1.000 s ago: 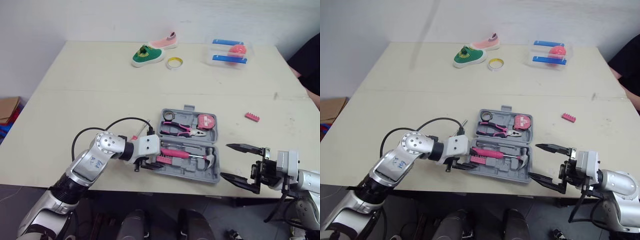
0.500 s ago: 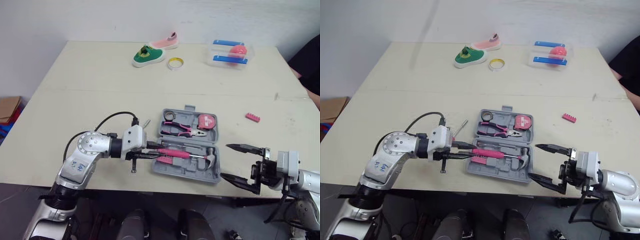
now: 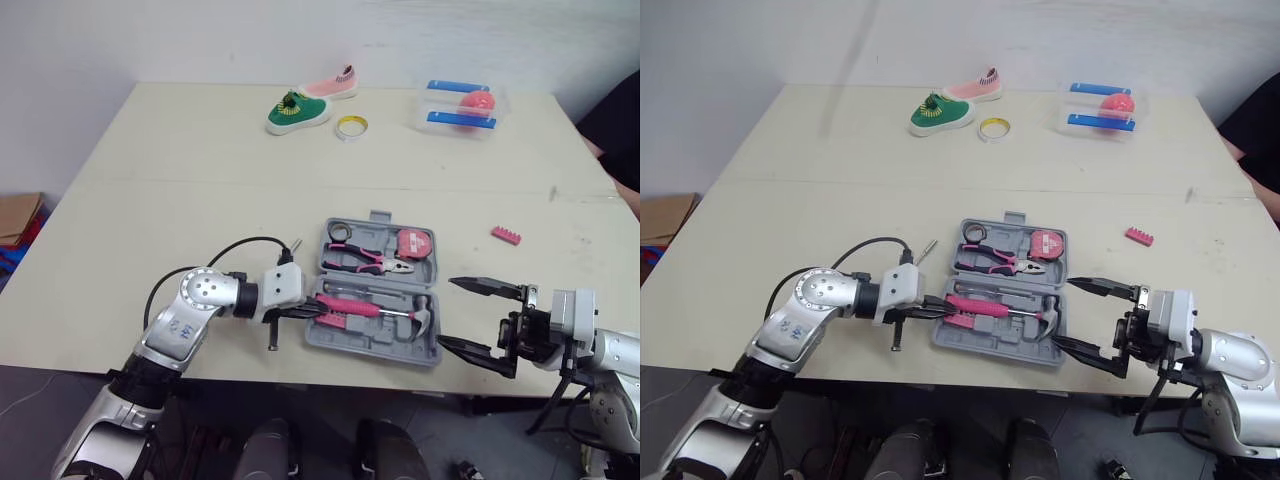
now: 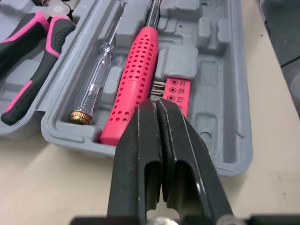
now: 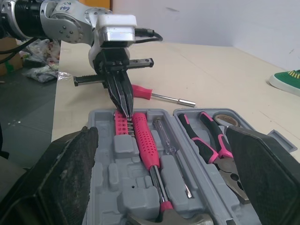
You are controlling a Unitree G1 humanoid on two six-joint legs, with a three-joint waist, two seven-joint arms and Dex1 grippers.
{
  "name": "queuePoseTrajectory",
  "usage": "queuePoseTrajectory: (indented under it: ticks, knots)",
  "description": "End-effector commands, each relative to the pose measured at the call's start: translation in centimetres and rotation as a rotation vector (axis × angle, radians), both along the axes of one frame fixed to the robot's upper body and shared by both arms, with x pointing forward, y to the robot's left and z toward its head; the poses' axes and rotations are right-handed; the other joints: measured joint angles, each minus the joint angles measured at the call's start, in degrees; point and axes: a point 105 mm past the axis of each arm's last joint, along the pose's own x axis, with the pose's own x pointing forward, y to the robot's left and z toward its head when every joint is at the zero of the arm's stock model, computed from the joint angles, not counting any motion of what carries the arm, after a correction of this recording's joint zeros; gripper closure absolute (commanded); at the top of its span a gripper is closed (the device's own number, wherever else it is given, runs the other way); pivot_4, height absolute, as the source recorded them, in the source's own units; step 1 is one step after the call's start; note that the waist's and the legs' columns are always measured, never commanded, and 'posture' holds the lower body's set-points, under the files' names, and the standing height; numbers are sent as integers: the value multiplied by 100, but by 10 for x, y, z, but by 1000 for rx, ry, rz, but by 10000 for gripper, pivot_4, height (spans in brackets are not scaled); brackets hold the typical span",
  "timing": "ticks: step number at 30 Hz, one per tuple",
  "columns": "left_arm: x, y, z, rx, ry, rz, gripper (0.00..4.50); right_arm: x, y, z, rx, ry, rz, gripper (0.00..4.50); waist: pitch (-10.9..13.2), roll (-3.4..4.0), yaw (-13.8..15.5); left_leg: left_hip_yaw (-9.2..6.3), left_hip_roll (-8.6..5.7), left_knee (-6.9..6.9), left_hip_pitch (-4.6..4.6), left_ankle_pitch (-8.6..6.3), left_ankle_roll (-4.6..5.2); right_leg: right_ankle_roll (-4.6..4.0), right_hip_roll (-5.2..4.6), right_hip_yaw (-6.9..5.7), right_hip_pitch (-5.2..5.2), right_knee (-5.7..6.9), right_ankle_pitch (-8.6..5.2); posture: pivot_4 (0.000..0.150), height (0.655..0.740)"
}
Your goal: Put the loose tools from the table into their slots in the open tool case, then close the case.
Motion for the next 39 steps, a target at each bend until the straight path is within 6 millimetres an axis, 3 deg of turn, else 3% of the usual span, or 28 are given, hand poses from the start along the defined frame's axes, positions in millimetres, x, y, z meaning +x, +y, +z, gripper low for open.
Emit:
queuePoseTrajectory:
  ticks: [1,5,7,10,14,15,18,20,23,26,29,32,36,39]
  knots:
    - [0,7,-30,129,82,58,44720,-3,2,5,4,-29,0,0,-2,3,0,1,0,0,1,0,0,0,0,0,1,0,0,1500,7400]
    - [-4,5,-39,197,106,38,44720,-3,1,3,10,-31,-16,0,-7,2,-2,1,0,0,6,-2,4,0,0,1,5,2,0,1500,7400]
    - [-3,1,-35,164,89,38,44720,-3,-1,3,7,-33,-37,0,-8,3,-10,1,2,0,7,-2,3,-1,0,4,4,2,0,1500,7400]
    - [2,-7,-4,-29,-18,5,44720,-1,-12,6,11,-46,-125,0,-12,10,-12,1,4,0,5,-2,-1,-3,1,9,1,1,-2,1500,7400]
    - [2,9,34,-276,-123,34,44720,-4,-27,11,5,-34,-209,0,-5,-1,-11,2,4,0,-5,-1,-1,-3,-3,14,-8,2,-2,1500,7400]
    - [5,20,42,-341,-152,93,44720,-4,-33,13,-5,-33,-247,0,-5,-1,-9,1,4,1,-6,0,-1,-3,-3,13,-8,1,-2,1500,7400]
    - [7,77,58,-499,-206,304,36837,-4,-61,21,-23,-31,-358,0,-5,-1,-52,0,3,3,-4,-2,3,-2,-6,16,-6,1,-1,1500,7400]
    - [5,113,54,-481,-229,442,27812,-1,-86,23,-54,-43,-483,0,-4,-1,-88,1,5,1,-3,-10,8,-2,-5,16,-6,0,-1,1500,7400]
    - [-3,177,49,-449,-244,679,13582,-1,-139,12,-145,-4,-732,0,-4,-3,-122,1,3,-2,-3,-19,18,-3,-4,10,-6,-6,-2,1500,7400]
    - [-12,216,49,-434,-274,819,96,-10,-162,5,-185,2,-808,0,-3,-5,-82,0,2,-3,-5,-43,-2,-2,-8,7,-6,-15,-2,1500,7400]
    - [-32,267,44,-407,-285,1006,96,-24,-197,2,-212,-15,-946,0,-3,-4,-106,2,2,-8,-3,-50,3,-1,-8,13,-5,-21,-1,1500,7400]
    - [-47,288,39,-383,-288,1087,96,-38,-219,-11,-213,44,-1042,0,-3,-4,-153,5,2,-31,2,-50,-1,-1,-8,17,-7,-37,-1,1500,7400]
    - [-51,292,39,-409,-282,1112,96,-50,-231,-26,-194,116,-1097,0,-5,-7,-149,5,4,-65,6,-40,-17,-4,-9,16,-9,-55,-2,1500,7400]
    - [-46,282,43,-426,-278,1071,96,-42,-223,-30,-151,130,-1067,0,-5,-7,-168,5,4,-69,8,-37,-21,-5,-9,18,-11,-55,-3,1500,7400]
